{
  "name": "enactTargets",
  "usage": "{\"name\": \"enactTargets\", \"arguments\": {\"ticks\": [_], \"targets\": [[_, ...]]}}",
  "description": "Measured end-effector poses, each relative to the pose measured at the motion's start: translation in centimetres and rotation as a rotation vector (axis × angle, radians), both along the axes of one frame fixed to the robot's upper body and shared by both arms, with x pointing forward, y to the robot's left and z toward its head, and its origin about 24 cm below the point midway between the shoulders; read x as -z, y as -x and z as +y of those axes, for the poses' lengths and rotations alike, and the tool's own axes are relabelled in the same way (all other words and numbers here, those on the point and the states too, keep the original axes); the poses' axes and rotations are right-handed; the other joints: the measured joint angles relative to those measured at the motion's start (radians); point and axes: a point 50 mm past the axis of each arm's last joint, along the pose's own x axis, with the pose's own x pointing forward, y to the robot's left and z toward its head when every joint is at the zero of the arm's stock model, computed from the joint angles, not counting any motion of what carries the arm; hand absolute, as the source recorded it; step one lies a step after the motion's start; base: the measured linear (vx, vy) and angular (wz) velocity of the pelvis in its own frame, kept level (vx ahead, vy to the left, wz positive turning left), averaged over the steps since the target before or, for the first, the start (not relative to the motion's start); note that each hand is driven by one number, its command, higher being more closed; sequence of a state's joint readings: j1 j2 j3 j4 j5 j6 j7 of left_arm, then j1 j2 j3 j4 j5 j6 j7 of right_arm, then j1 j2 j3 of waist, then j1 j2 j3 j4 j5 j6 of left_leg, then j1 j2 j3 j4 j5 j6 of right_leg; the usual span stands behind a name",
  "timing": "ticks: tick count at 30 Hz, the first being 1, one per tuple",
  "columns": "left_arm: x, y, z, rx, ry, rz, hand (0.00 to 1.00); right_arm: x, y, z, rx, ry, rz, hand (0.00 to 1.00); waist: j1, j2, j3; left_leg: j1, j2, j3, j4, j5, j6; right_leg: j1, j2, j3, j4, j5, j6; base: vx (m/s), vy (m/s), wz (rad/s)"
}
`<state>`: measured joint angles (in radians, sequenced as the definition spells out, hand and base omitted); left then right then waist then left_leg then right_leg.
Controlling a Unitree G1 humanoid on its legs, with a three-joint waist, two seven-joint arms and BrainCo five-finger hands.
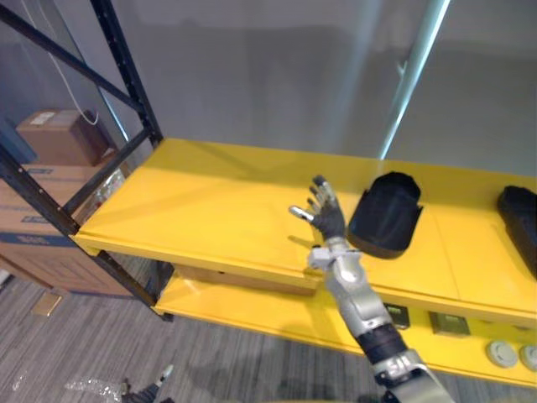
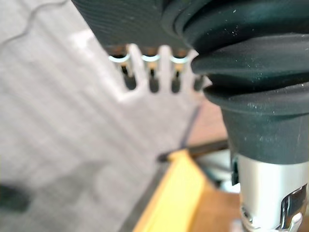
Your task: Walk over and take plastic housings, then place them on the shelf
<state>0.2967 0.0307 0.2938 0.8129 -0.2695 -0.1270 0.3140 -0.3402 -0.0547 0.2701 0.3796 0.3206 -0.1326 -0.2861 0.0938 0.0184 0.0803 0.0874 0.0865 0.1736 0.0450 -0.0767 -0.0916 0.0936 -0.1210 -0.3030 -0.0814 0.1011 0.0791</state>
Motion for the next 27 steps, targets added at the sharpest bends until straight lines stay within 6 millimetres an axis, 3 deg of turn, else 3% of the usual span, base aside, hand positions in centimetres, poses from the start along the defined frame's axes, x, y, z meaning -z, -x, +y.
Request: {"name": "enactTargets", "arguments": {"ticks": [6, 13, 27], "targets": [[1.1, 1.3, -1.5, 0.017, 0.167, 0.010, 0.00, 2.9, 0.2, -0.4, 0.011, 0.039, 0.156, 0.00, 0.000, 0.004, 0.004, 0.000, 0.003, 0.002, -0.008, 0.002, -0.004, -0.002, 0.001, 0.000, 0.000, -0.007, -0.001, -0.04, -0.002, -0.02], [1.2, 0.2, -2.4, 0.089, 0.214, -0.018, 0.00, 2.5, -0.3, -1.1, 0.118, 0.039, 0.167, 0.00, -0.001, 0.017, 0.017, 0.012, 0.004, 0.008, -0.030, 0.007, -0.010, -0.002, 0.003, 0.001, 0.000, -0.007, 0.000, 0.01, 0.004, -0.01], [1.2, -2.0, -3.7, 0.158, 0.280, -0.090, 0.00, 1.5, -0.9, -3.2, 0.323, 0.001, 0.157, 0.00, -0.003, 0.015, 0.049, 0.053, 0.002, 0.033, -0.052, 0.009, -0.011, 0.018, 0.003, 0.007, 0.000, -0.012, 0.003, 0.01, 0.011, -0.03]]}}
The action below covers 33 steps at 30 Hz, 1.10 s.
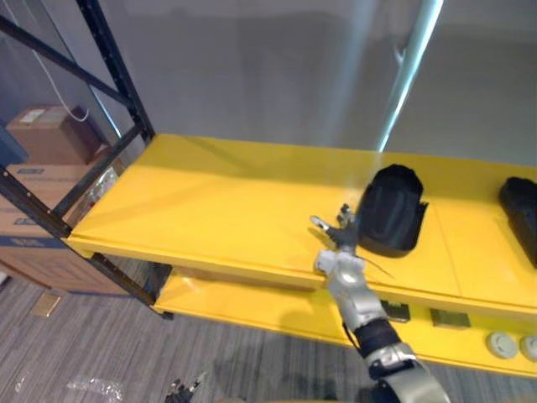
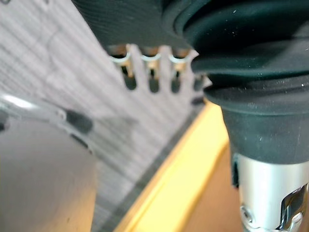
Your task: Walk over and take plastic housings, then place them on the shelf
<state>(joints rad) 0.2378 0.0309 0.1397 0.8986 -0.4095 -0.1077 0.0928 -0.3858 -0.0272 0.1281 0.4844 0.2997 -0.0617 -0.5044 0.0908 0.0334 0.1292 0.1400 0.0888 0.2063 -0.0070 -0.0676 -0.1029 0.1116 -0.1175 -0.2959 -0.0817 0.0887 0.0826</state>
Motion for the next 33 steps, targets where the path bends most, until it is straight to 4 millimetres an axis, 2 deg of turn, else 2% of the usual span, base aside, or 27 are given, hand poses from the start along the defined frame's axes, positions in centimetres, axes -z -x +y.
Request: {"name": "enactTargets", "arguments": {"ticks": [12, 33], "targets": [[0.0, -0.1, -0.1, -0.005, 0.008, -0.004, 0.00, -0.4, 0.2, -1.5, 0.079, -0.026, -0.023, 0.00, -0.022, 0.003, 0.002, 0.005, 0.007, 0.011, -0.011, 0.000, -0.001, -0.006, 0.008, 0.008, 0.000, -0.007, 0.001, 0.01, 0.004, -0.01], [-0.1, -0.4, -0.3, 0.014, 0.008, -0.012, 0.00, -0.4, 0.7, -2.2, 0.096, -0.040, -0.038, 0.00, -0.025, 0.004, 0.003, 0.017, 0.009, 0.020, -0.018, -0.001, -0.002, -0.003, 0.013, 0.020, 0.000, -0.010, 0.003, 0.00, 0.002, -0.01]]}}
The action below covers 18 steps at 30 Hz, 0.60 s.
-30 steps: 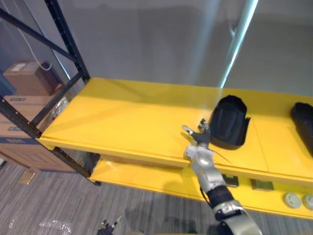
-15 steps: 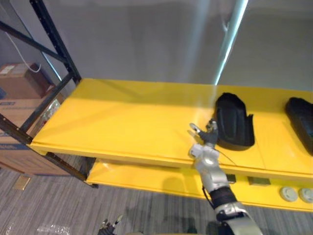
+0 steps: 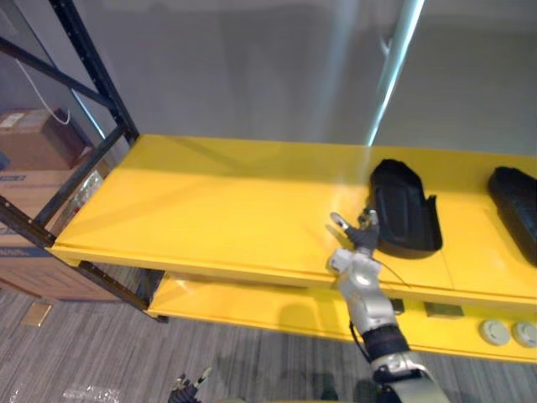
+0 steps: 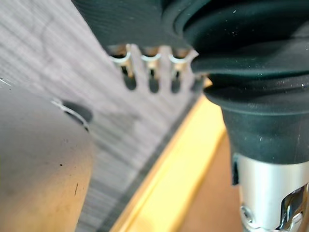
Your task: Walk over and take plastic housings, then place them on the shelf
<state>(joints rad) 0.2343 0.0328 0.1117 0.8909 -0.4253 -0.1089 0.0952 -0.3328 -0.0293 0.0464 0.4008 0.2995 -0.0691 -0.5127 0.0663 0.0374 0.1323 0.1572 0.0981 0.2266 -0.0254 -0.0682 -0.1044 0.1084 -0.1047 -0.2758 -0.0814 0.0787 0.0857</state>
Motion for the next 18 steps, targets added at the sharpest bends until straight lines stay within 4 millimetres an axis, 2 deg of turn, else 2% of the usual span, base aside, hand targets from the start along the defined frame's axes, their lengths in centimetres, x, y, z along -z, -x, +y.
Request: {"name": "enactTargets", "arguments": {"ticks": [6, 8, 12, 14, 15, 18], "targets": [[0.0, 0.0, 0.0, 0.000, 0.000, 0.000, 0.00, -0.6, -0.2, 0.3, -0.106, -0.002, -0.082, 0.00, 0.000, -0.001, 0.000, 0.000, 0.000, 0.000, 0.000, 0.000, 0.000, 0.000, 0.000, 0.000, 0.000, 0.000, 0.000, 0.00, 0.000, 0.00], [0.0, 0.0, 0.1, 0.001, -0.001, -0.001, 0.00, -1.5, -0.2, 0.5, -0.163, 0.004, -0.140, 0.00, -0.002, -0.004, 0.002, -0.001, 0.000, 0.000, 0.000, 0.000, 0.000, -0.001, 0.000, 0.000, 0.000, 0.000, 0.000, 0.00, 0.000, 0.00], [-0.1, 0.1, 0.8, 0.001, -0.018, 0.004, 0.00, -6.0, 0.9, 0.1, -0.242, 0.047, -0.366, 0.00, -0.016, -0.024, 0.012, 0.000, 0.001, -0.001, -0.001, 0.000, 0.000, -0.003, 0.001, 0.001, 0.000, 0.000, 0.000, 0.00, 0.000, 0.00], [-0.1, 0.2, 1.2, -0.001, -0.030, 0.008, 0.00, -7.1, 1.9, -1.0, -0.232, 0.063, -0.425, 0.00, -0.024, -0.033, 0.012, 0.000, 0.001, 0.000, -0.001, 0.000, 0.000, -0.003, 0.001, 0.002, 0.000, 0.000, 0.000, 0.00, 0.000, 0.00], [-0.2, 0.2, 1.5, -0.004, -0.039, 0.010, 0.00, -7.3, 2.8, -2.0, -0.209, 0.075, -0.444, 1.00, -0.027, -0.036, 0.011, 0.001, 0.001, 0.002, -0.001, -0.001, -0.001, -0.004, 0.001, 0.004, 0.000, 0.000, 0.000, 0.00, 0.000, -0.04], [-0.2, 0.5, 1.9, -0.035, -0.050, 0.016, 0.00, -7.3, 5.1, -4.9, -0.128, 0.110, -0.452, 1.00, -0.042, -0.038, 0.010, 0.002, 0.001, 0.008, -0.001, -0.002, -0.001, -0.005, 0.002, 0.012, 0.000, 0.000, 0.000, 0.00, 0.000, -0.08]]}}
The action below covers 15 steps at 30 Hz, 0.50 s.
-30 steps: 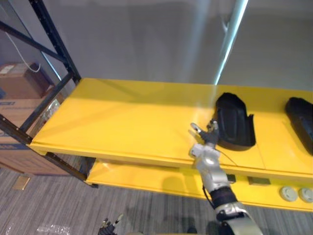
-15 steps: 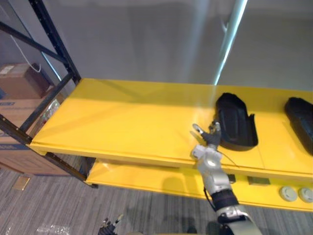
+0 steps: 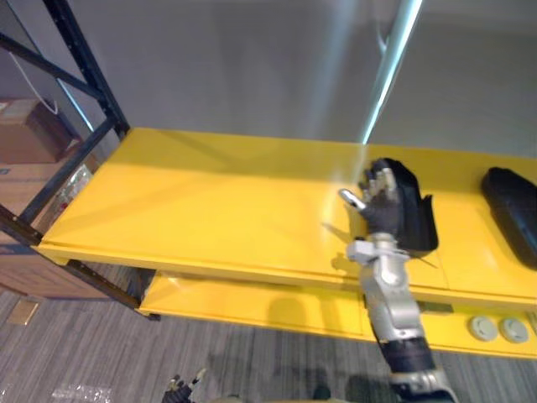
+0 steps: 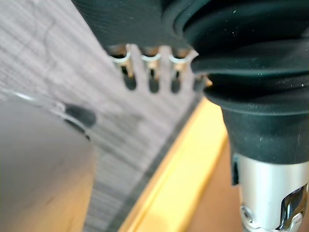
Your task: Walk over and take plastic housings, then place them on the shelf
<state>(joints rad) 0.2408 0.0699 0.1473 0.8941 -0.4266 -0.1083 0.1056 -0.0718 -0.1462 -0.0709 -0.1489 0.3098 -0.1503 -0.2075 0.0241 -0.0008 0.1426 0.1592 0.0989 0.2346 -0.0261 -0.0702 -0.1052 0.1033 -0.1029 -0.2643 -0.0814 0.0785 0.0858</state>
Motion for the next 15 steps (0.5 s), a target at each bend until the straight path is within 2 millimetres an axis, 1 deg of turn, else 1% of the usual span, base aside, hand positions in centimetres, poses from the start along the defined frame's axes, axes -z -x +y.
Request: {"name": "enactTargets", "arguments": {"ticks": [1, 4, 5, 6, 7, 9, 11, 15], "targets": [[0.1, 0.4, 0.1, -0.006, -0.003, 0.009, 0.00, 0.0, 0.8, -0.9, 0.016, 0.023, -0.001, 1.00, -0.010, 0.000, 0.000, 0.000, 0.001, 0.012, 0.000, -0.003, 0.000, -0.004, 0.002, 0.015, 0.000, 0.000, 0.000, -0.01, 0.003, -0.24], [0.3, 1.7, 0.1, -0.018, -0.005, 0.043, 0.00, -0.1, 2.5, -2.2, 0.048, 0.043, -0.006, 1.00, -0.018, 0.003, -0.002, 0.005, 0.009, 0.047, 0.004, -0.012, -0.002, -0.016, 0.011, 0.048, 0.000, 0.002, -0.003, -0.02, 0.002, -0.37], [0.4, 2.4, 0.1, -0.024, -0.006, 0.057, 0.00, 0.1, 3.4, -2.7, 0.064, 0.050, 0.005, 1.00, -0.034, 0.001, -0.001, 0.013, 0.013, 0.051, 0.002, -0.013, -0.003, -0.015, 0.016, 0.055, 0.000, 0.002, -0.004, 0.00, -0.016, -0.23], [0.5, 2.9, 0.1, -0.027, -0.005, 0.069, 0.00, 0.5, 4.2, -3.0, 0.070, 0.060, 0.021, 1.00, -0.044, 0.000, -0.002, 0.016, 0.016, 0.055, 0.003, -0.015, -0.005, -0.016, 0.020, 0.064, 0.000, 0.000, -0.007, 0.01, -0.020, -0.19], [0.5, 2.9, 0.0, -0.028, -0.004, 0.069, 0.00, 0.7, 4.6, -3.2, 0.077, 0.065, 0.034, 1.00, -0.045, 0.001, -0.003, 0.017, 0.017, 0.061, 0.004, -0.017, -0.007, -0.017, 0.022, 0.067, 0.000, 0.000, -0.007, 0.01, -0.016, -0.19], [0.5, 2.9, 0.0, -0.027, -0.004, 0.065, 0.00, 2.1, 5.8, -3.6, 0.078, 0.060, 0.098, 1.00, -0.052, 0.003, -0.004, 0.020, 0.020, 0.080, 0.004, -0.020, -0.010, -0.022, 0.025, 0.075, 0.000, 0.000, -0.007, 0.00, -0.007, -0.17], [0.4, 2.9, -0.1, -0.025, -0.007, 0.060, 0.00, 2.9, 6.6, -3.7, 0.064, 0.050, 0.137, 1.00, -0.066, 0.008, -0.007, 0.018, 0.020, 0.084, 0.004, -0.022, -0.010, -0.026, 0.024, 0.078, 0.000, 0.000, -0.007, 0.00, -0.003, -0.08], [0.4, 2.6, -0.2, -0.011, -0.009, 0.048, 0.00, 3.6, 6.9, -3.7, 0.052, 0.027, 0.156, 1.00, -0.069, 0.019, -0.013, 0.015, 0.021, 0.091, 0.017, -0.030, -0.010, -0.029, 0.025, 0.083, 0.000, 0.000, -0.007, 0.00, -0.001, -0.05]]}}
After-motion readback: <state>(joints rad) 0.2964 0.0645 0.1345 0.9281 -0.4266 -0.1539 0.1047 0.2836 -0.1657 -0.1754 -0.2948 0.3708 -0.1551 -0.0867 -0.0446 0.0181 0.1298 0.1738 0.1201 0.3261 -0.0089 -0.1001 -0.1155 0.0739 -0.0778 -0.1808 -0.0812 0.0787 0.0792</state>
